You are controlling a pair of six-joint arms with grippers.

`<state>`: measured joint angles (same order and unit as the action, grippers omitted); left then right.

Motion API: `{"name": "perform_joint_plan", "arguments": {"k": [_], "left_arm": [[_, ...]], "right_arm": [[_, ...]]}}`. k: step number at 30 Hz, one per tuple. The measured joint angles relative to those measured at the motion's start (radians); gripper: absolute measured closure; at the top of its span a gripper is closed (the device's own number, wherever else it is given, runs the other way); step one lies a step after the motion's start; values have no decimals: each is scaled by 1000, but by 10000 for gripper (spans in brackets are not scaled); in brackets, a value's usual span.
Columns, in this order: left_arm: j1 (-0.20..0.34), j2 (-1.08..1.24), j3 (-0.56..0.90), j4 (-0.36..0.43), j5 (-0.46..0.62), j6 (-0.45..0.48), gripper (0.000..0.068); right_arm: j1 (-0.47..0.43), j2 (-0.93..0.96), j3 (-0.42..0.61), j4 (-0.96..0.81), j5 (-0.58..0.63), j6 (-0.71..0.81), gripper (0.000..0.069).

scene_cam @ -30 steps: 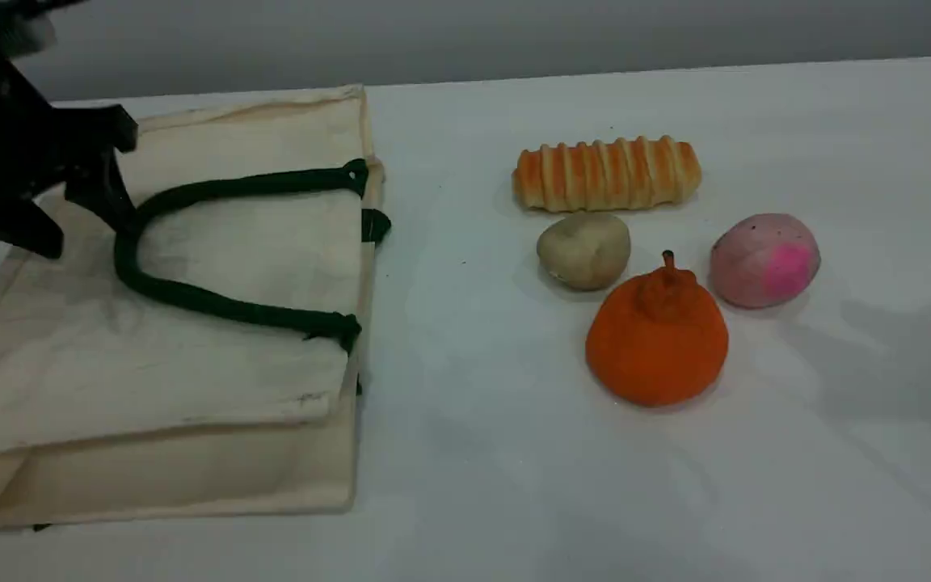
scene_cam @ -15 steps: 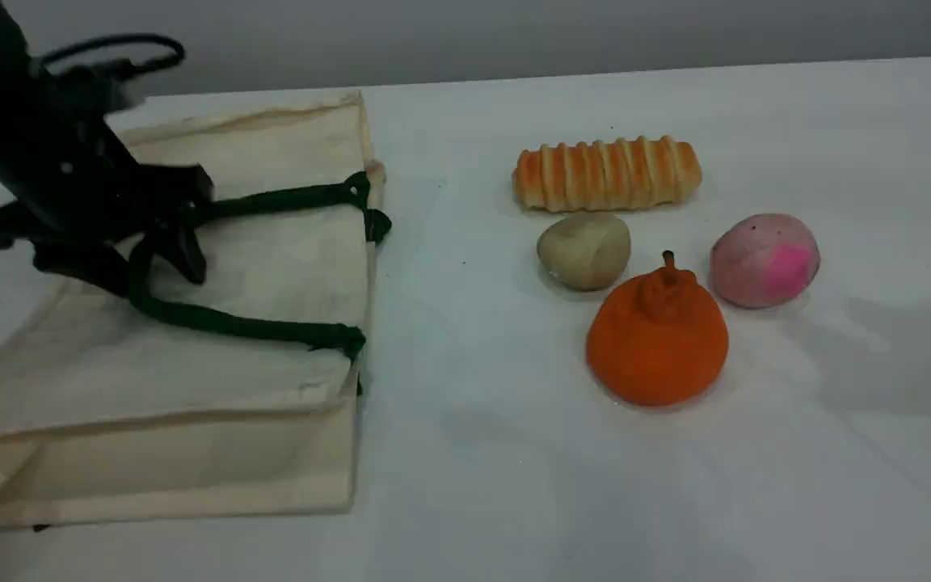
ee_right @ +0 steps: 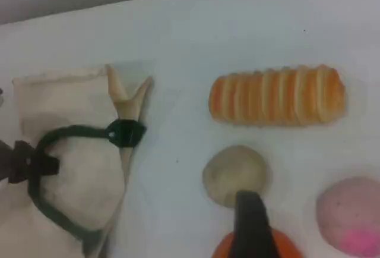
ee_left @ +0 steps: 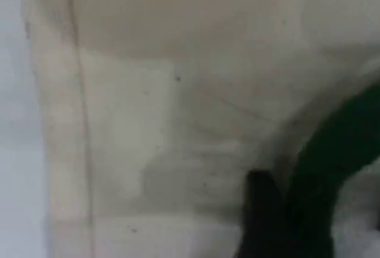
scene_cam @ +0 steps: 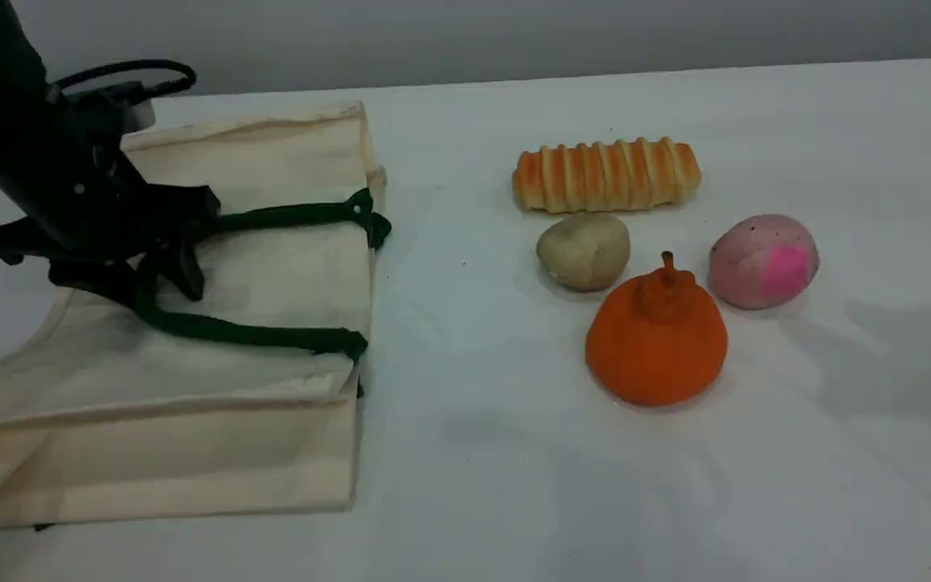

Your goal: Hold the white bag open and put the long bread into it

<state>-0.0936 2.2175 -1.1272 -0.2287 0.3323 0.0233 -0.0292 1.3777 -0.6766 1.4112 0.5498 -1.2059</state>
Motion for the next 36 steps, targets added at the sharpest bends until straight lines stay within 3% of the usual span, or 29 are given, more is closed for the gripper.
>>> {"name": "perform_joint_plan", "arguments": {"k": [3, 7, 13, 16, 17, 30, 36], "left_arm": [[0, 1, 1, -4, -2, -5, 409], [0, 1, -9, -5, 9, -14, 409], [0, -23, -76, -2, 116, -1, 418], [-1, -64, -120, -6, 210, 18, 583], [-1, -85, -135, -7, 215, 19, 605], [-1, -213, -152, 75, 312, 23, 605], [-1, -342, -152, 73, 347, 90, 605]], "right_arm": [[0, 0, 0, 0, -1, 0, 262], [0, 0, 0, 0, -2, 0, 262], [0, 0, 0, 0, -12, -1, 262], [0, 0, 0, 0, -14, -2, 262], [0, 0, 0, 0, -14, -2, 262], [0, 0, 0, 0, -22, -5, 262], [0, 0, 0, 2, -22, -29, 262]]}}
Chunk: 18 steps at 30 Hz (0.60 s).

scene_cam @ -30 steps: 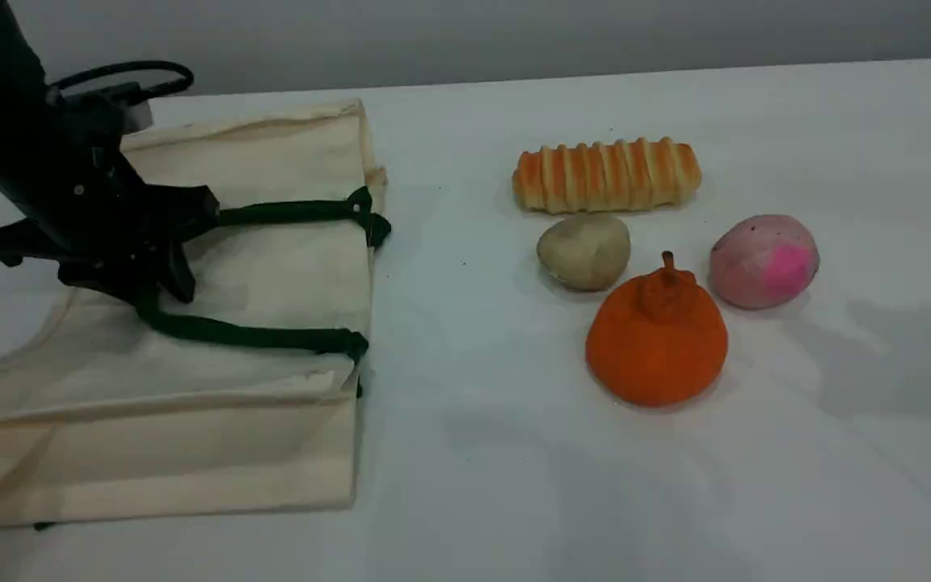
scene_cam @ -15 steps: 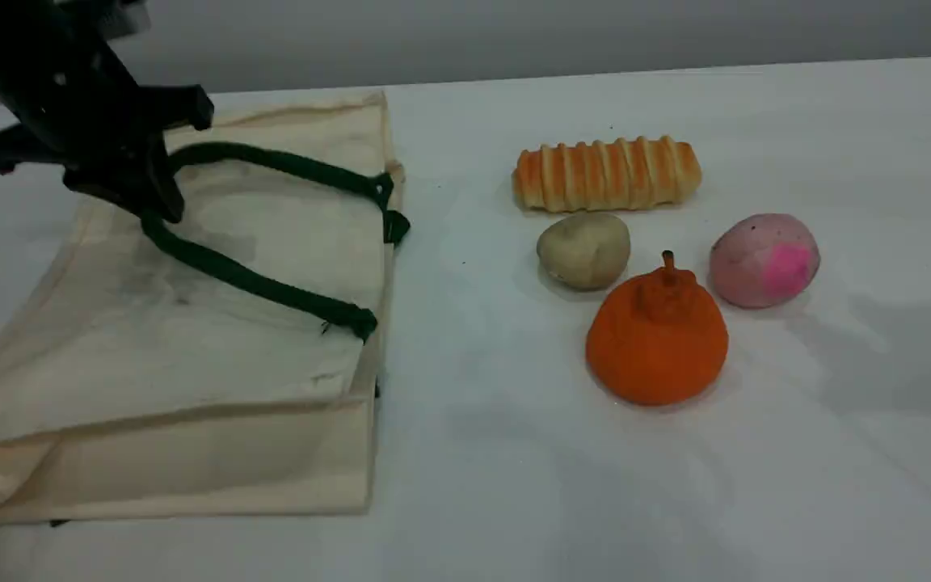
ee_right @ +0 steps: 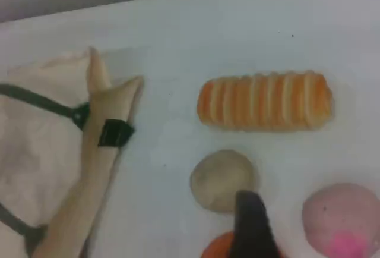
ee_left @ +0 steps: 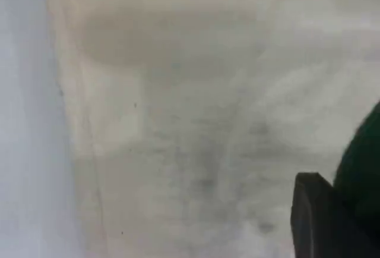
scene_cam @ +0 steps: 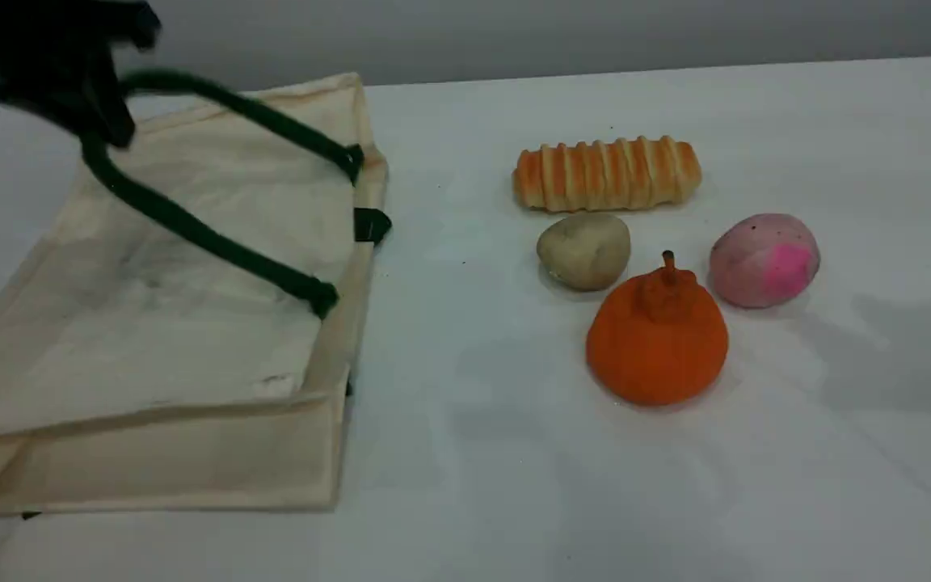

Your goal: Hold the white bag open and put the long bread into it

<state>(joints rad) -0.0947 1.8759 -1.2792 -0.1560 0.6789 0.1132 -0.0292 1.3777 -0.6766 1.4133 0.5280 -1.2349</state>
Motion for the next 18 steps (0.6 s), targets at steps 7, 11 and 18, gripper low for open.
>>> {"name": "perform_joint_plan", "arguments": {"k": [7, 11, 18], "left_arm": [[0, -157, 0, -61, 58, 85, 605], [0, -231, -3, -106, 105, 126, 605], [-74, -276, -102, -129, 215, 154, 605]], "right_arm": [[0, 0, 0, 104, -8, -99, 262], [0, 6, 0, 173, -6, -156, 262], [61, 108, -13, 210, 26, -226, 262]]}}
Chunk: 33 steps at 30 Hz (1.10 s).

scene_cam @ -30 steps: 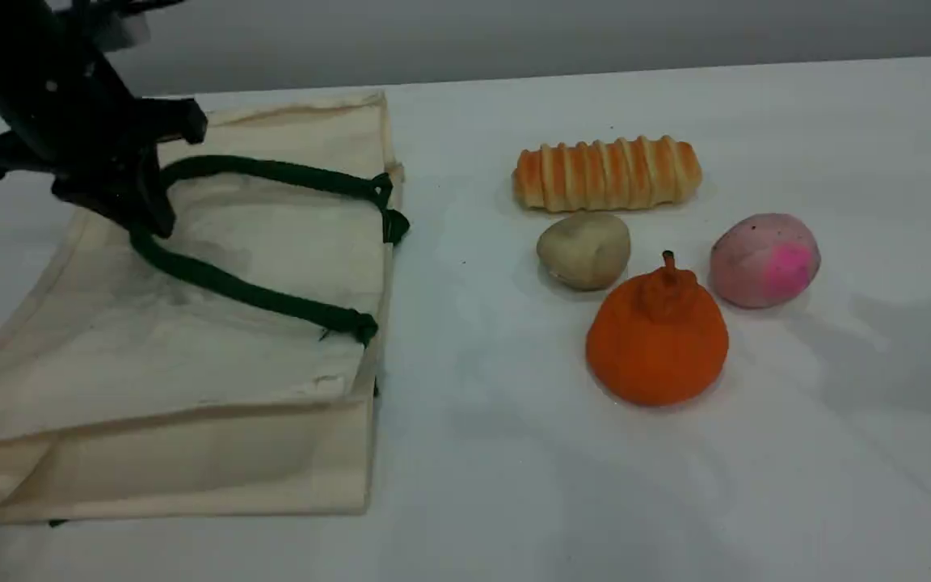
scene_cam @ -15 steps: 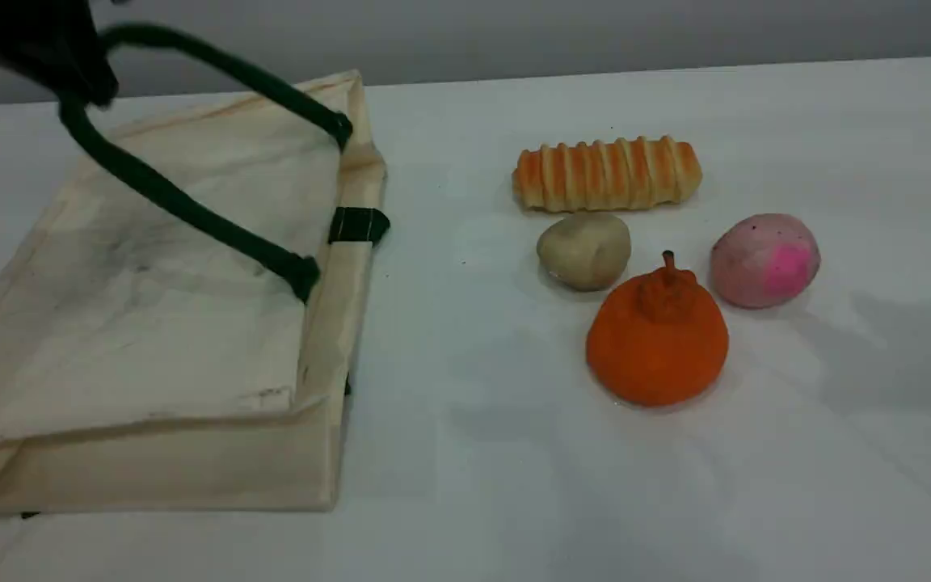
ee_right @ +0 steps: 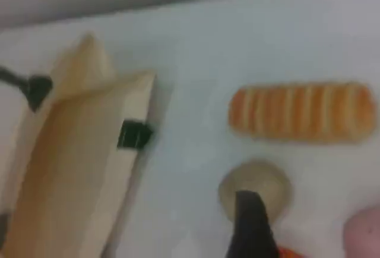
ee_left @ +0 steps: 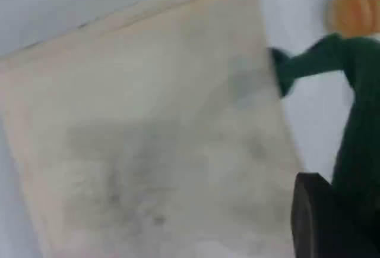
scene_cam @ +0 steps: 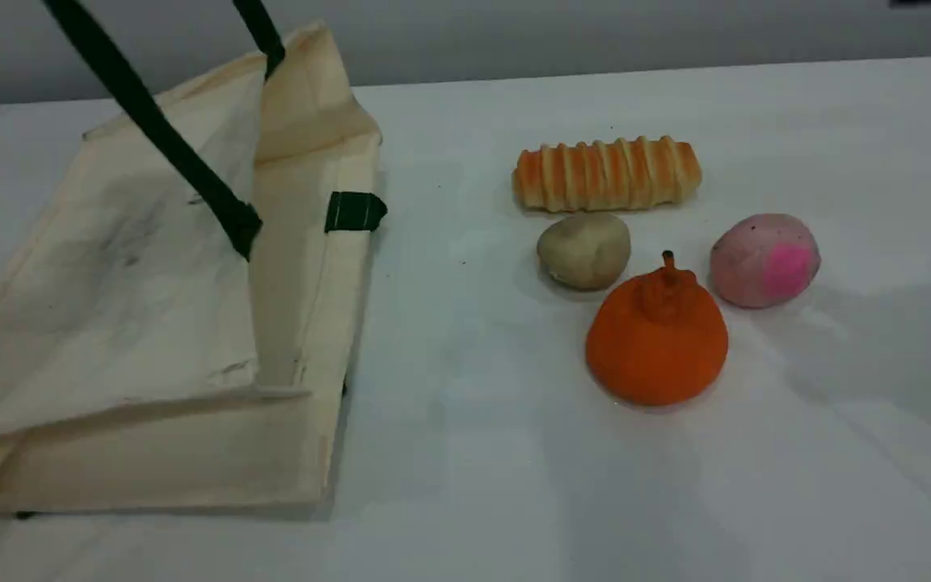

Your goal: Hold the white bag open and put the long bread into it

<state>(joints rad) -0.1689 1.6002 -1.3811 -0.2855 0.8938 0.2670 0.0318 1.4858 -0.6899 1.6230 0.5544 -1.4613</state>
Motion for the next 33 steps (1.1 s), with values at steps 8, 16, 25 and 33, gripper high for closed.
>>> {"name": "perform_joint_plan", "arguments": {"k": [8, 16, 25, 33], "left_arm": [[-52, -20, -114, 3, 137, 14, 605], [-56, -90, -121, -1, 171, 12, 605], [-56, -117, -121, 34, 176, -17, 605], [-56, -118, -121, 21, 188, -15, 605]], "right_arm": [[109, 127, -97, 7, -104, -55, 262], [111, 242, -207, 5, -130, -32, 262], [110, 445, -341, 7, -134, -32, 262], [110, 620, -457, -1, -158, -38, 262]]}}
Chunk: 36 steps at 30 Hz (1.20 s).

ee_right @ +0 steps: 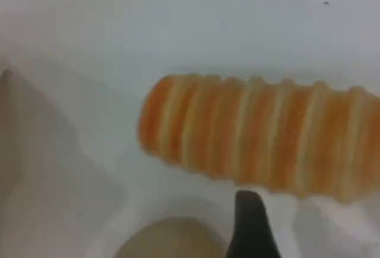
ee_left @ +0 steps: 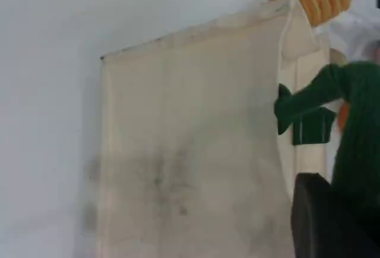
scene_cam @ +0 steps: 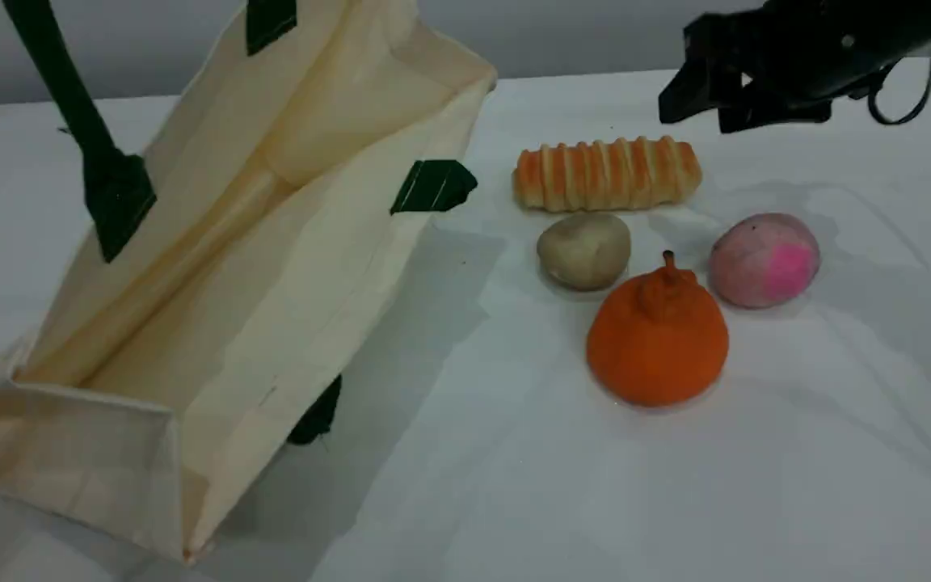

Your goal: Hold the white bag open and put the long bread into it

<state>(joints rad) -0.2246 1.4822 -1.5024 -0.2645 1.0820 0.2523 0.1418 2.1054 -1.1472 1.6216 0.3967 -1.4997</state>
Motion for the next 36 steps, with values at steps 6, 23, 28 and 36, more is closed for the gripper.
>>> {"name": "perform_joint_plan", "arguments": {"k": [6, 23, 28, 36], "left_arm": [[0, 0, 1, -1, 16, 1, 605], [0, -8, 1, -1, 36, 4, 605], [0, -8, 1, -1, 36, 4, 605], [0, -8, 1, -1, 40, 4, 605]], "right_arm": [[0, 82, -85, -2, -8, -3, 262], [0, 210, -167, -56, -53, -2, 262], [0, 214, -175, -54, -43, -2, 262], [0, 220, -220, -54, -23, -2, 262]]}}
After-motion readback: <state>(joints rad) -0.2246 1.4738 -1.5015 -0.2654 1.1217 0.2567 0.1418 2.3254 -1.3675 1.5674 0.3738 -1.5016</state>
